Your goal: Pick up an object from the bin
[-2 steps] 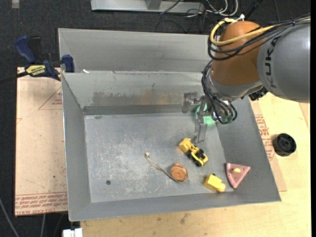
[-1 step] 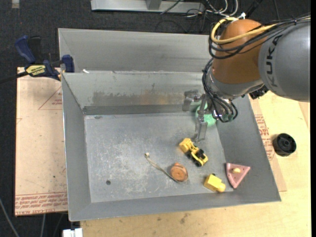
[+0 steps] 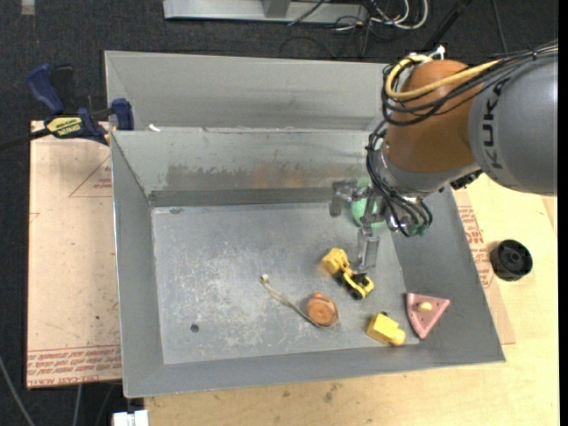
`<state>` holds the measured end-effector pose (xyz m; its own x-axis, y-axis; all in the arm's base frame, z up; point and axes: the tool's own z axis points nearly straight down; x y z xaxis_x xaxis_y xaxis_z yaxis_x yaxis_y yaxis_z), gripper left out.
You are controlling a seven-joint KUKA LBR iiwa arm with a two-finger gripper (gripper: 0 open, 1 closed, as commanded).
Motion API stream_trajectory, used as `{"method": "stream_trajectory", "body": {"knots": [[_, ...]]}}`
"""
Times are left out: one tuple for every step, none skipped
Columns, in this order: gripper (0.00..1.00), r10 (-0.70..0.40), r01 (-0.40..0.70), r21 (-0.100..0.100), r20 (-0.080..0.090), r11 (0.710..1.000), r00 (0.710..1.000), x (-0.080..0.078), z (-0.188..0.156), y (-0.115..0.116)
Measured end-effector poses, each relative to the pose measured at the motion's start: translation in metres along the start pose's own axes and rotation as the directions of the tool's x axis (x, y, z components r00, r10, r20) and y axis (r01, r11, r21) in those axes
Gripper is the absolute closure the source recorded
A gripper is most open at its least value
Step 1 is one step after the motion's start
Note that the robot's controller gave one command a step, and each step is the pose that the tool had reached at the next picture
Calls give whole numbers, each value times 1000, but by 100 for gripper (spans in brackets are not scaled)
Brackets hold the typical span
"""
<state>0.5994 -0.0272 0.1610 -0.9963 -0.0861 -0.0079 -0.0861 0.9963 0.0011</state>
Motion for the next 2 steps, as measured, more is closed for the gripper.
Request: {"method": "stream_trajectory", "body": {"knots": [[0,-1,1,1,-3,1000,1000,9,49,-12],[100,132,-132,1,-7,991,991,20,87,-5]]}}
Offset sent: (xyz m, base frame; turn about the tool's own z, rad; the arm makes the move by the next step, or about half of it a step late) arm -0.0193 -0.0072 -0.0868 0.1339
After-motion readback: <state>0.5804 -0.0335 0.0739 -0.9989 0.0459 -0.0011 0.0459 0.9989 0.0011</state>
